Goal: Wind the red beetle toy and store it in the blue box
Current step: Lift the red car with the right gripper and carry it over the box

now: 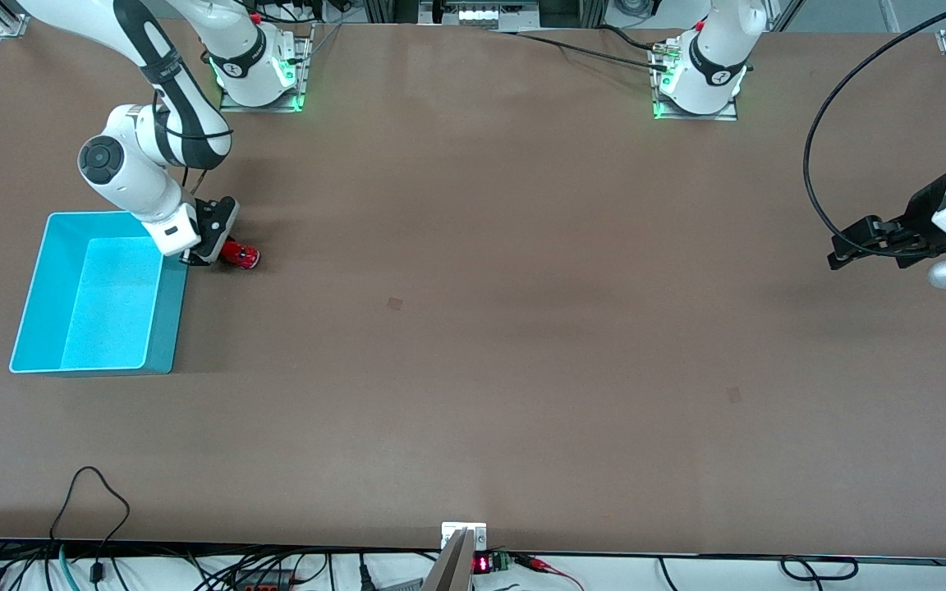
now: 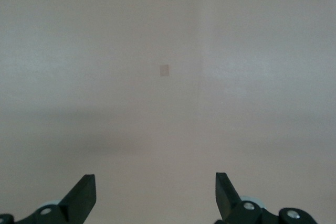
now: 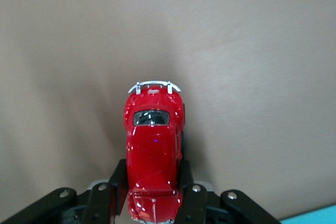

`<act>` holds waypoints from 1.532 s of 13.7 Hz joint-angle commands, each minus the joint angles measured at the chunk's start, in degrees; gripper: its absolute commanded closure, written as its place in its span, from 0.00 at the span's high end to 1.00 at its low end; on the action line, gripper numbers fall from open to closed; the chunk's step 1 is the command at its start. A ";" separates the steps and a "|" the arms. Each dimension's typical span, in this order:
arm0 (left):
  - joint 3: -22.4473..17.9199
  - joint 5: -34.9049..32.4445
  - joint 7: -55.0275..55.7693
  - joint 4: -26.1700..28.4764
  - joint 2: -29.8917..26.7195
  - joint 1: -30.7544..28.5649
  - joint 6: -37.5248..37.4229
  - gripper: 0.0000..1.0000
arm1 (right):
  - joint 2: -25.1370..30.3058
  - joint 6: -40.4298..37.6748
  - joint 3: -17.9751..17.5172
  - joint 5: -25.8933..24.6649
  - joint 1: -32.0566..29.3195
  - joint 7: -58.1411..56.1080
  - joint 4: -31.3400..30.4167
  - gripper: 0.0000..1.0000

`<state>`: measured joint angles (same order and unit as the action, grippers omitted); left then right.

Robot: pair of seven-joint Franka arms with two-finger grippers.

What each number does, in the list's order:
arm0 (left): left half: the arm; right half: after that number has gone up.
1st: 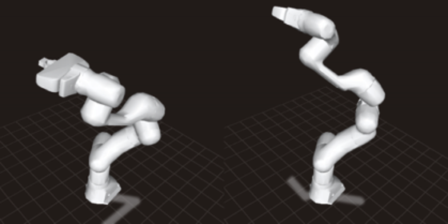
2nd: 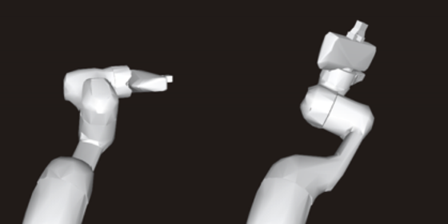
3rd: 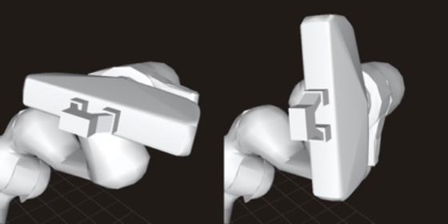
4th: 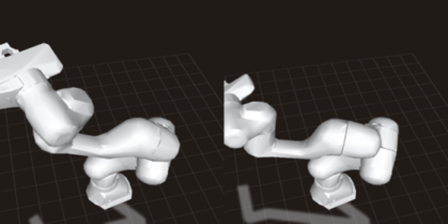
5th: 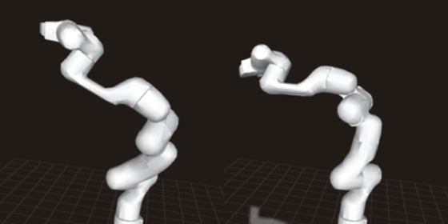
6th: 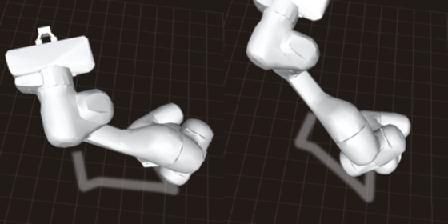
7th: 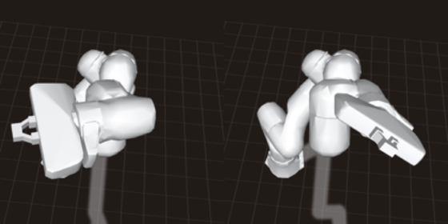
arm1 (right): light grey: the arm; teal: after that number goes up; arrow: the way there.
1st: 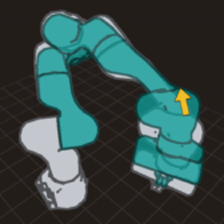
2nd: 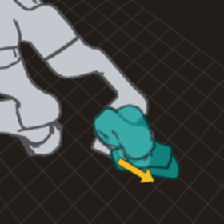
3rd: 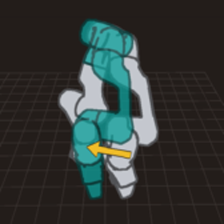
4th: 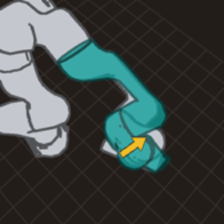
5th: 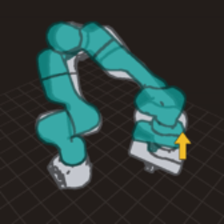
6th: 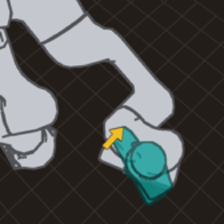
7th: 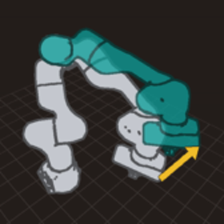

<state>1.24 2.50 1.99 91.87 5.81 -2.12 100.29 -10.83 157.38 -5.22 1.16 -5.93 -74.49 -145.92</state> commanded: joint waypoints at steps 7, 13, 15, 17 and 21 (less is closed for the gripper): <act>-0.01 0.22 -0.67 0.60 -0.28 0.36 0.34 1.00 | 2.30 -14.74 0.38 0.78 -1.01 16.55 17.33 0.00; -0.01 0.22 -0.67 0.68 -0.28 0.36 0.26 1.00 | 2.49 -20.89 5.38 0.87 -1.45 28.69 25.07 0.00; -0.01 0.31 -0.23 0.68 -0.28 0.36 0.17 1.00 | 1.87 -20.89 8.37 0.87 -1.63 31.58 25.43 0.00; -0.01 0.31 -0.06 0.68 -0.36 0.36 0.08 1.00 | 0.30 -20.98 12.32 0.87 -1.80 35.79 25.25 0.00; -0.01 0.31 -0.41 0.42 -0.63 0.36 -0.89 1.00 | -3.48 -22.29 14.97 0.87 -1.89 45.21 24.90 0.00</act>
<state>1.45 2.50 1.98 92.10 5.81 -2.11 100.07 -12.48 136.23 9.72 1.51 -8.01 -33.17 -121.51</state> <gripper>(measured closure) 0.000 0.573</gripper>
